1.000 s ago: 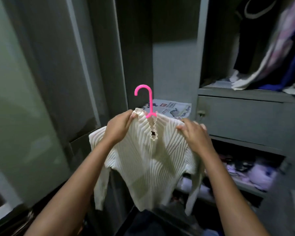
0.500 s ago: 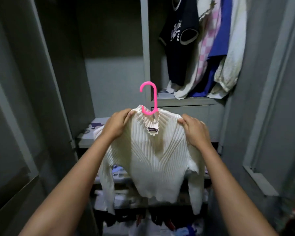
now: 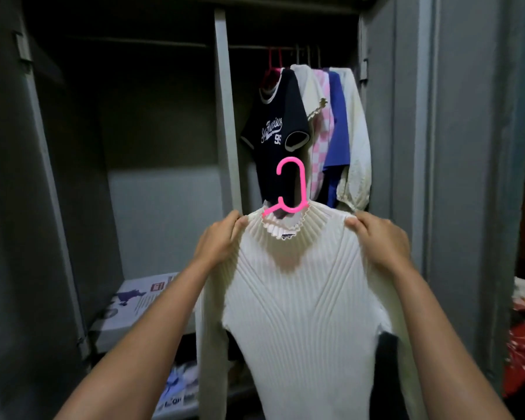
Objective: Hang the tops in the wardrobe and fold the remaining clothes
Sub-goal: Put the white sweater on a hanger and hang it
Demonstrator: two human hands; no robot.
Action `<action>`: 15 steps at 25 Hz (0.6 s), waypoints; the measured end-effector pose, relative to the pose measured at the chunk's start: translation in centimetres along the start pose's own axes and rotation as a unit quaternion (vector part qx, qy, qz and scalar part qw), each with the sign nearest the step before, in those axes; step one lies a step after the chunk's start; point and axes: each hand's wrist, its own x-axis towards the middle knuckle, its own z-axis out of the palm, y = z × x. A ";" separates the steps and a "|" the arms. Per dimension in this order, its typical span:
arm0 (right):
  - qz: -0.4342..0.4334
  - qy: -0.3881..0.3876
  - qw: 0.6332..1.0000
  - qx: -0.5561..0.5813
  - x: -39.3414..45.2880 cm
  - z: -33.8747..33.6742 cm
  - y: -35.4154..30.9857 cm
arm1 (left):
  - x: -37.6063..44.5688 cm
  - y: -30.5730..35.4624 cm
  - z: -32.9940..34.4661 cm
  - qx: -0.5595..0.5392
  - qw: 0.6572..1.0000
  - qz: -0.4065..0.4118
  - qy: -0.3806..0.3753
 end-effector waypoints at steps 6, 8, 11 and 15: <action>0.037 0.088 0.994 -0.056 8.0 -6.6 -1.6 | 7.4 1.8 -4.0 -0.019 0.987 -0.029 0.155; 0.049 0.123 0.988 -0.078 11.5 -8.4 -2.7 | 10.1 1.9 -5.3 -0.009 0.983 -0.023 0.179; 0.053 0.167 0.979 -0.100 16.7 -9.8 -5.6 | 14.2 2.2 -6.5 0.015 0.982 -0.011 0.189; 0.051 0.212 0.965 -0.148 23.7 -8.7 -10.0 | 19.7 2.0 -6.0 0.062 0.984 0.009 0.168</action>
